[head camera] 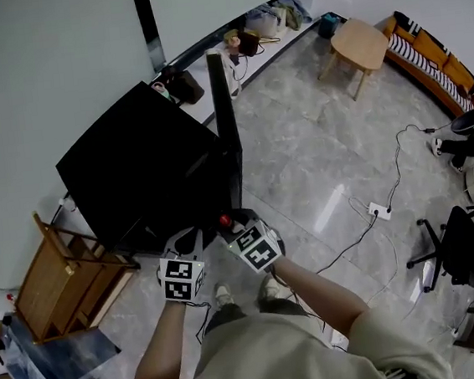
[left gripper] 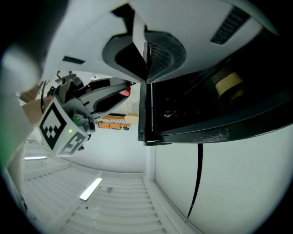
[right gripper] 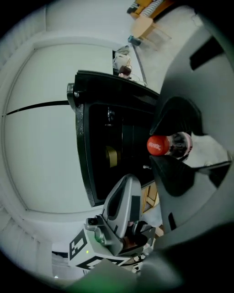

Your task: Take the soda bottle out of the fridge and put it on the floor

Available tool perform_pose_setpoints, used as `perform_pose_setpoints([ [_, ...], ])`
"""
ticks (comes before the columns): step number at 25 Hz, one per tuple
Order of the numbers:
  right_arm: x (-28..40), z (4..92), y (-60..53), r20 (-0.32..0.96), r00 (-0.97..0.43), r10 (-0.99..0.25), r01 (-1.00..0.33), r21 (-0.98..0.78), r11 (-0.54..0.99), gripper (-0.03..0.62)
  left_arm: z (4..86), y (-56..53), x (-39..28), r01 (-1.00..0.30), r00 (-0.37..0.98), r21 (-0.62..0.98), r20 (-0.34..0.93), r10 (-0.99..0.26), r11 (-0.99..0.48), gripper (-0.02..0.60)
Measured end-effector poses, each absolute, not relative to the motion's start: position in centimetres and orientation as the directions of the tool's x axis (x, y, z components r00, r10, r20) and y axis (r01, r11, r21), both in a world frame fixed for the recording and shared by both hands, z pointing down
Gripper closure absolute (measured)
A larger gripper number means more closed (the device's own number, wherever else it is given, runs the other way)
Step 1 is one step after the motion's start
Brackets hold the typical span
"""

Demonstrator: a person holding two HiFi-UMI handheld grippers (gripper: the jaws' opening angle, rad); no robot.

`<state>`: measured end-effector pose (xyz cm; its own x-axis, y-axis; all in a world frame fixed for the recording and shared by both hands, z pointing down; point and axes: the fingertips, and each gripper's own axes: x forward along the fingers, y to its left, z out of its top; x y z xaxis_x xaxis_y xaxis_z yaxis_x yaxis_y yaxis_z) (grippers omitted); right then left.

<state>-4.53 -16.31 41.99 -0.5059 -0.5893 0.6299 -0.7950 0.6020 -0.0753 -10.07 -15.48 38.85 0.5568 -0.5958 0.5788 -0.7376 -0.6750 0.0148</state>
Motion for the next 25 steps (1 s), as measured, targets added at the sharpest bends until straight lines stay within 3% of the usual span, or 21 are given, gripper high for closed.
perform_pose_setpoints([
  [12, 5.3, 43.1, -14.7, 0.652, -0.351, -0.672, -0.905, -0.051, 0.422, 0.482, 41.0, -15.8, -0.9, -0.576, 0.671, 0.033, 0.590, -0.449, -0.817, 0.574],
  [25, 14.2, 48.0, -11.7, 0.716, -0.187, -0.673, -0.975, -0.052, 0.216, 0.482, 44.7, -14.7, 8.6, -0.411, 0.739, 0.071, 0.610, -0.286, -0.909, 0.574],
])
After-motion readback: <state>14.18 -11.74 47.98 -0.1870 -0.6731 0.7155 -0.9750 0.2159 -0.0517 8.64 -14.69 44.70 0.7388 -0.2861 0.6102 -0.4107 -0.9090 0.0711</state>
